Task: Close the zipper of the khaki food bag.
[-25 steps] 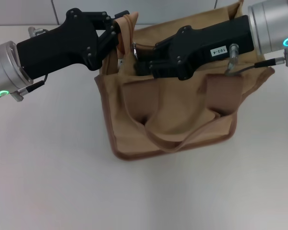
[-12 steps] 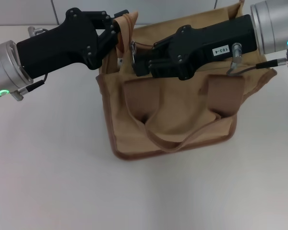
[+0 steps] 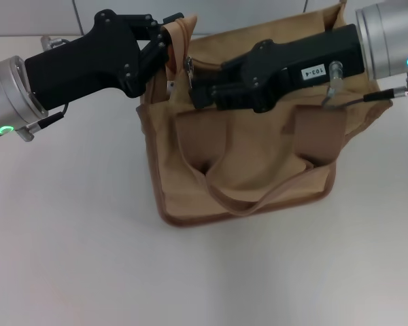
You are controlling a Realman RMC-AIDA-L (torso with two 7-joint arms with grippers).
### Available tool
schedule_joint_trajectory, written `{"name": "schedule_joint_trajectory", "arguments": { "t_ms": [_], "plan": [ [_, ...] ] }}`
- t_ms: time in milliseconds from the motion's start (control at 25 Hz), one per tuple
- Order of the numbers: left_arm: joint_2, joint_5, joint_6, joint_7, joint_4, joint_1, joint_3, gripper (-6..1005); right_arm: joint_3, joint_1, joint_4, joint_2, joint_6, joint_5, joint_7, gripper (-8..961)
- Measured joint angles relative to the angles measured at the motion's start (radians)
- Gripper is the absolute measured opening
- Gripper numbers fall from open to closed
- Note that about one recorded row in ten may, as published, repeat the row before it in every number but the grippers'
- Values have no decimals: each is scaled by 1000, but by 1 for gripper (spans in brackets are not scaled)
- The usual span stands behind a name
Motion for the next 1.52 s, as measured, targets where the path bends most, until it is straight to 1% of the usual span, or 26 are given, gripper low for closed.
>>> {"name": "schedule_joint_trajectory", "arguments": {
  "t_ms": [200, 280, 480, 640, 840, 1080, 1280, 1520],
  "plan": [
    [0, 0, 0, 0, 0, 0, -3, 20, 7, -25, -10, -1, -12, 0, 16, 218],
    [0, 0, 0, 1, 0, 0, -1, 19, 34, -31, -10, -2, -12, 0, 17, 218],
    [0, 0, 0, 1, 0, 0, 0, 19, 64, -32, -12, -3, -12, 0, 17, 217],
    [0, 0, 0, 1, 0, 0, 0, 19, 64, -33, -20, -3, -4, -1, 11, 218],
    [0, 0, 2, 2, 0, 0, 2, 19, 50, -24, -17, -3, 36, -8, -18, 218],
    [-1, 0, 5, 2, -2, 0, 3, 19, -6, -6, -12, -3, 79, -9, -42, 217],
    [-2, 0, 6, 2, -2, 0, 2, 19, -35, 4, -9, -3, 81, -9, -42, 217],
    [-2, 0, 7, 2, -2, 0, 2, 19, -39, 5, -11, -2, 71, -10, -26, 217]
  ]
}}
